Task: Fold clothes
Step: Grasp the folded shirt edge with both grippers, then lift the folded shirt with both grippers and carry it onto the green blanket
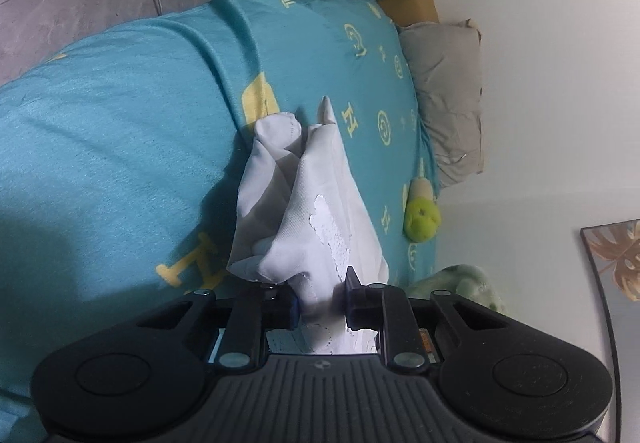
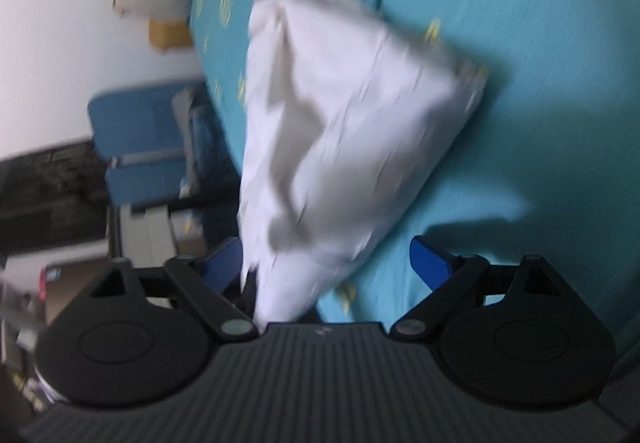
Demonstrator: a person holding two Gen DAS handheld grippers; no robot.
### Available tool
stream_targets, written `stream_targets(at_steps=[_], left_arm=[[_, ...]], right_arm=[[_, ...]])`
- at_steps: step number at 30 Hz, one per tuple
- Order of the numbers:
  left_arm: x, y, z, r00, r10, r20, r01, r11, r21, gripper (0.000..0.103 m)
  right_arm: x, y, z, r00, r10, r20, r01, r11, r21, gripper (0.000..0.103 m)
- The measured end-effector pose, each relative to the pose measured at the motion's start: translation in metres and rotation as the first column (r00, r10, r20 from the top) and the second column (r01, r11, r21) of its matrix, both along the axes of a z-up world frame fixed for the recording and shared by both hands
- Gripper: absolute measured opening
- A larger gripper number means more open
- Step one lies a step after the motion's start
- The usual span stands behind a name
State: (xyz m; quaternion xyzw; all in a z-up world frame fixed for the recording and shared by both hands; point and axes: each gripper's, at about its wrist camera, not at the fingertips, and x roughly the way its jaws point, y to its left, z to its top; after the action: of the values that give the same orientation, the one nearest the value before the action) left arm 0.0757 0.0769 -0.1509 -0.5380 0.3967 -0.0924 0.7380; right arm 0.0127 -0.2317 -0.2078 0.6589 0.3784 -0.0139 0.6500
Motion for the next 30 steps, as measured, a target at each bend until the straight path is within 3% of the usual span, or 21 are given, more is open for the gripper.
stream_targets(at_steps=[3, 7, 13, 20, 24, 30], left_arm=[[0.001, 0.000, -0.002, 1.000, 0.004, -0.008, -0.004, 1.000, -0.004, 0.020], [0.003, -0.002, 0.002, 1.000, -0.002, 0.011, 0.002, 1.000, 0.021, 0.019], [-0.004, -0.003, 0.020, 0.999, -0.009, 0.048, 0.009, 1.000, 0.015, 0.017], [-0.051, 0.008, 0.072, 0.994, -0.037, 0.106, 0.035, 0.999, 0.019, 0.017], [-0.079, 0.008, 0.109, 0.990, -0.081, 0.119, 0.078, 0.996, 0.032, 0.017], [-0.077, -0.031, 0.169, 0.974, -0.166, 0.151, 0.160, 0.986, 0.053, 0.017]], right_arm=[[0.001, -0.008, 0.001, 0.998, -0.056, -0.020, 0.054, 0.996, -0.072, 0.065], [0.006, -0.005, 0.007, 0.999, -0.052, -0.015, 0.049, 0.987, -0.155, 0.041], [-0.001, 0.000, 0.032, 0.996, -0.042, 0.082, 0.059, 0.973, -0.222, 0.028], [-0.039, -0.003, 0.088, 0.979, -0.030, 0.201, 0.082, 0.964, -0.254, 0.026], [-0.070, -0.006, 0.113, 0.973, -0.039, 0.226, 0.092, 0.970, -0.227, 0.026], [-0.097, -0.037, 0.161, 0.951, -0.081, 0.300, 0.147, 0.968, -0.205, 0.026]])
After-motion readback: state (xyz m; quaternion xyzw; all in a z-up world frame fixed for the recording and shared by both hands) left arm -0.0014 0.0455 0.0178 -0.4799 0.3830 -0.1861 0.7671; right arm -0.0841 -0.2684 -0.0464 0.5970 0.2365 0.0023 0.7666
